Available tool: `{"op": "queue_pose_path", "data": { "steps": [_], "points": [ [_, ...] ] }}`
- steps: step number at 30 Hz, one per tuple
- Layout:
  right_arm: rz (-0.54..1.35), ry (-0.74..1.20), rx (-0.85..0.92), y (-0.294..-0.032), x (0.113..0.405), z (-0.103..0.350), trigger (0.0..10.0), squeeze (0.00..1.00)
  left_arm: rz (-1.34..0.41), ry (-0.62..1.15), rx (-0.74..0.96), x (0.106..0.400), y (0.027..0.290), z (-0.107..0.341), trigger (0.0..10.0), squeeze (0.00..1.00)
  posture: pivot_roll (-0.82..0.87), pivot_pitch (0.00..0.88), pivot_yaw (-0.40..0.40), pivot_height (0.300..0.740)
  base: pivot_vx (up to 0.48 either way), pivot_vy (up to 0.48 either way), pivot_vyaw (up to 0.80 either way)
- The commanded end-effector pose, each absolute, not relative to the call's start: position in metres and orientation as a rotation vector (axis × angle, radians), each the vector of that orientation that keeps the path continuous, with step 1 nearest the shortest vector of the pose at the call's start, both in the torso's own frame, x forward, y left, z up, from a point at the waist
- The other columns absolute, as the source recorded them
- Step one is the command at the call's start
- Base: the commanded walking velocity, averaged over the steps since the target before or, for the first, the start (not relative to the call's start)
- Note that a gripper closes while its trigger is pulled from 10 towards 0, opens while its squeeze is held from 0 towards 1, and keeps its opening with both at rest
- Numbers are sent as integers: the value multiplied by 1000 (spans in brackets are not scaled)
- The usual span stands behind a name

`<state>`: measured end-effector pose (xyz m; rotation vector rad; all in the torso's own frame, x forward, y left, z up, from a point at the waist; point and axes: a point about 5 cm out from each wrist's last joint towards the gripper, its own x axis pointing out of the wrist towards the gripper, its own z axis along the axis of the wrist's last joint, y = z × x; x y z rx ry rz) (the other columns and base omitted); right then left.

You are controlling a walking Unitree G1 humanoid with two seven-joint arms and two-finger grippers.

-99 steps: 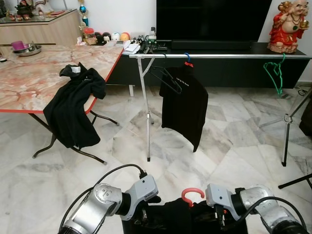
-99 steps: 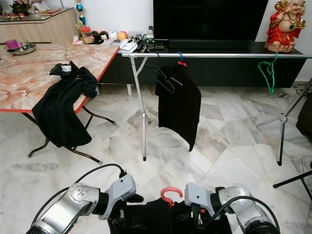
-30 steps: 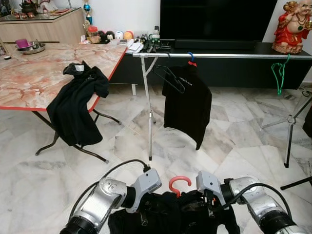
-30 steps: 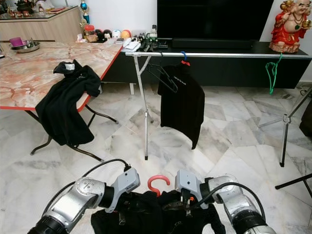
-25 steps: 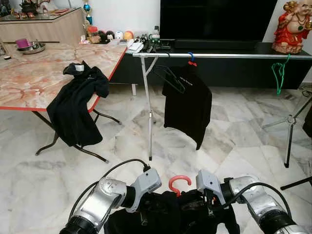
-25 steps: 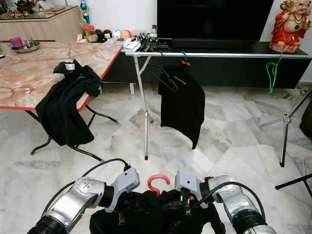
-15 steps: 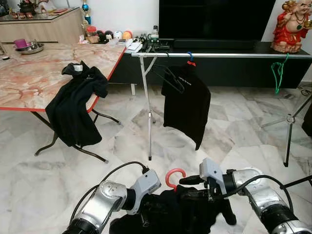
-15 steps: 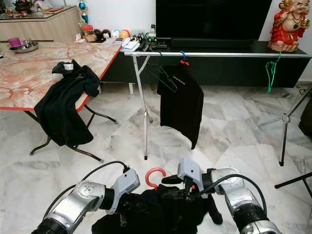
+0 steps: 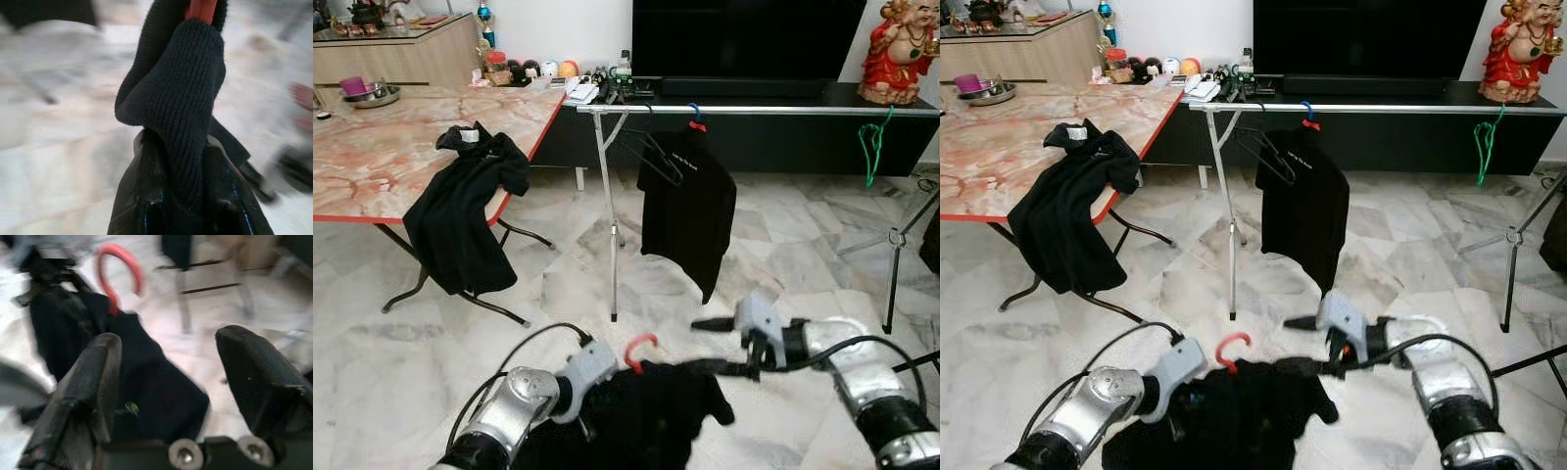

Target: Hang hanger

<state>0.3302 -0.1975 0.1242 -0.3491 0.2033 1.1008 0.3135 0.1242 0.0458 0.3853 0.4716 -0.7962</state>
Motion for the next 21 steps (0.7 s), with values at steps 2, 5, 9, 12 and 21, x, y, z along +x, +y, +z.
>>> {"op": "queue_pose_path", "data": {
  "steps": [2,5,9,12,21],
  "points": [
    [892,182,-305,-214,329,115,10000,0,-610,366,446,324,137,52,0,0,58,46,-6,740,0,0,0],
    [777,210,-278,-222,326,102,10000,0,-527,381,509,322,150,44,0,0,56,52,-2,740,0,0,0],
    [379,386,-118,-243,299,40,10000,0,-272,508,487,298,197,11,10000,0,63,59,12,740,0,0,0],
    [254,448,-61,-247,287,21,10000,0,-242,552,491,285,206,-1,10000,0,61,60,16,740,0,0,0],
    [-142,796,127,-243,199,-62,10000,0,78,785,214,216,242,-52,10000,0,57,52,20,740,0,0,0]
  ]
}}
